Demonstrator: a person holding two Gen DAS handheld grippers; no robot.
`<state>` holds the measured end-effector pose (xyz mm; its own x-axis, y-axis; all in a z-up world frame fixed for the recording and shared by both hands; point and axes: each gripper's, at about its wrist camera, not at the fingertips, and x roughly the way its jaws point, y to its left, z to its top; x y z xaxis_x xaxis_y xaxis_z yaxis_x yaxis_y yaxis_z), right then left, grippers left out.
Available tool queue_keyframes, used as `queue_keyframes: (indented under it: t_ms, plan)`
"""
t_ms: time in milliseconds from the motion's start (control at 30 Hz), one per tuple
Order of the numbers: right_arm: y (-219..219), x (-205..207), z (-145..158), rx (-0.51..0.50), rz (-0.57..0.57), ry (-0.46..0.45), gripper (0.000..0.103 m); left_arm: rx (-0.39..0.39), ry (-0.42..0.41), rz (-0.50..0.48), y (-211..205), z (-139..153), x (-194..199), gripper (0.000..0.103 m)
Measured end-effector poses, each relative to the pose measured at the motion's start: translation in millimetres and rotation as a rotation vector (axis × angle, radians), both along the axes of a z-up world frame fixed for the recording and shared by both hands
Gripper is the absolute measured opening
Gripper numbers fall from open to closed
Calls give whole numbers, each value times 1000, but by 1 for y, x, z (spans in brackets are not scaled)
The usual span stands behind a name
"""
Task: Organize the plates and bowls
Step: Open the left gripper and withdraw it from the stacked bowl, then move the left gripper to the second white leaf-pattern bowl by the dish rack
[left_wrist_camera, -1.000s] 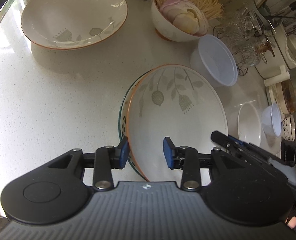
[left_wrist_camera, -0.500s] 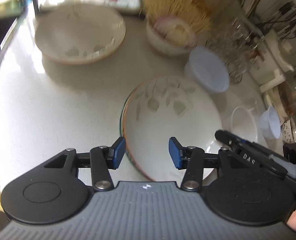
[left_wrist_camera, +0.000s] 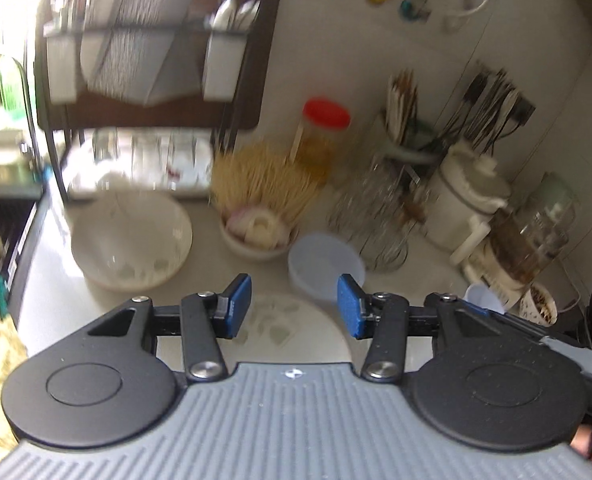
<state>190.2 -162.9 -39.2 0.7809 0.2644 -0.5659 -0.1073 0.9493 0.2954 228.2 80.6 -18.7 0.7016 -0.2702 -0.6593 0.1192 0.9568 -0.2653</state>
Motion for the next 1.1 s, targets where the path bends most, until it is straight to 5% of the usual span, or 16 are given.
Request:
queue_keyframes:
  t_ms: [233,600,1100]
  plan:
    - [-8,-18,30,19,21,-54,17,12,-62,29,-5,27,-15,54]
    - [11,-39,48,12,81,-50,17,41,-12,39,3,23,-35,54]
    - [36,-36,21,8,164,100,17,36,121,151,46,-5,-48,54]
